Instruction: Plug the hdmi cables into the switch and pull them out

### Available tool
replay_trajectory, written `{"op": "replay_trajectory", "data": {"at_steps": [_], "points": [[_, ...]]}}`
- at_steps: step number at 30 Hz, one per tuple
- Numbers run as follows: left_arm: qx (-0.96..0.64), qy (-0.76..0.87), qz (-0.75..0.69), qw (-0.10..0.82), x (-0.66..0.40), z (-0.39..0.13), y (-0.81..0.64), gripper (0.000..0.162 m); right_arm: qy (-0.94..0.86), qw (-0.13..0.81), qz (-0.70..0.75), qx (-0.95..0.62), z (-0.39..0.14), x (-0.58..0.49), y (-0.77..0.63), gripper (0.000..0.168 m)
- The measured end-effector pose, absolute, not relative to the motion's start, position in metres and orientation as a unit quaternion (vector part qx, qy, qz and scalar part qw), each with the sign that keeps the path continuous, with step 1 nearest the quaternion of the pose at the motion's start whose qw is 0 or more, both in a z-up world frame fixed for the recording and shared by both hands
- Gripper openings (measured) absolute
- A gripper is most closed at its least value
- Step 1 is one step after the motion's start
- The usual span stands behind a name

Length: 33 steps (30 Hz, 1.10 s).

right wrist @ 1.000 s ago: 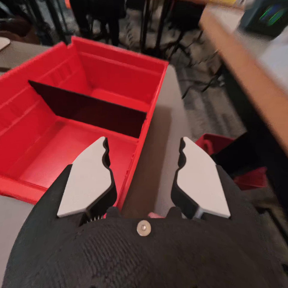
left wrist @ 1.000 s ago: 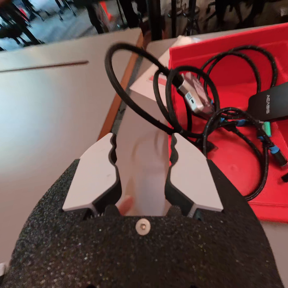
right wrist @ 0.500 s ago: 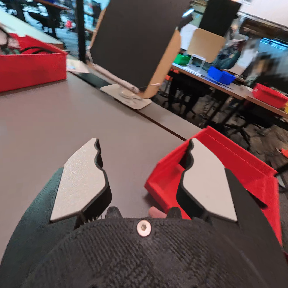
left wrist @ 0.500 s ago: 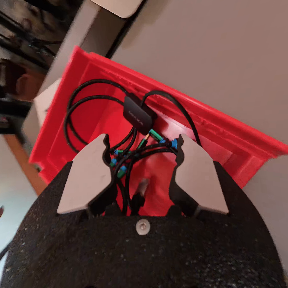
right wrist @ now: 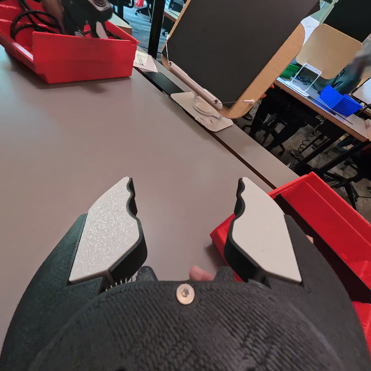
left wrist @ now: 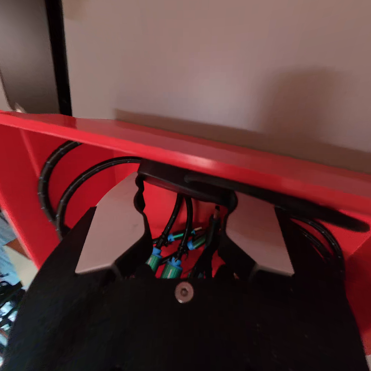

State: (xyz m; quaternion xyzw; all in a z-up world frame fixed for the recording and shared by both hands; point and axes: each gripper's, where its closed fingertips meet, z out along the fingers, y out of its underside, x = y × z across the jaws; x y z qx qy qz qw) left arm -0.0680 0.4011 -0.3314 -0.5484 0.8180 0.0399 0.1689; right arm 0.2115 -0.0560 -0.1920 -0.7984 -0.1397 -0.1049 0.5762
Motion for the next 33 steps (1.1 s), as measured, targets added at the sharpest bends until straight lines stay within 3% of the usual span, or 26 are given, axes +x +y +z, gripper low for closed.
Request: {"op": "replay_trajectory", "data": {"at_steps": [4,11,16,23,29,33], "points": [[-0.528,0.814,0.076,0.229,-0.069,-0.292,0.402,0.08,-0.139,0.592,-0.086,-0.789,-0.188,0.204,-0.049,0.093],[-0.462,0.777,0.136,0.405,-0.068,-0.148,0.369,0.079,-0.142,0.633,-0.055,-0.759,-0.165,0.163,-0.022,0.092],[-0.405,0.748,0.104,0.515,-0.053,-0.067,0.297,0.079,-0.153,0.676,-0.012,-0.72,-0.136,0.121,-0.003,0.089],[-0.339,0.75,-0.101,0.558,-0.011,-0.045,0.171,0.08,-0.15,0.706,0.068,-0.688,-0.126,0.078,0.008,0.083],[-0.357,0.651,-0.361,0.564,0.032,-0.03,0.089,0.079,-0.137,0.719,0.251,-0.634,-0.115,0.029,0.008,0.074],[-0.377,0.577,-0.415,0.594,0.056,-0.034,0.062,0.079,-0.167,0.738,0.208,-0.619,-0.114,0.017,0.007,0.075]]}}
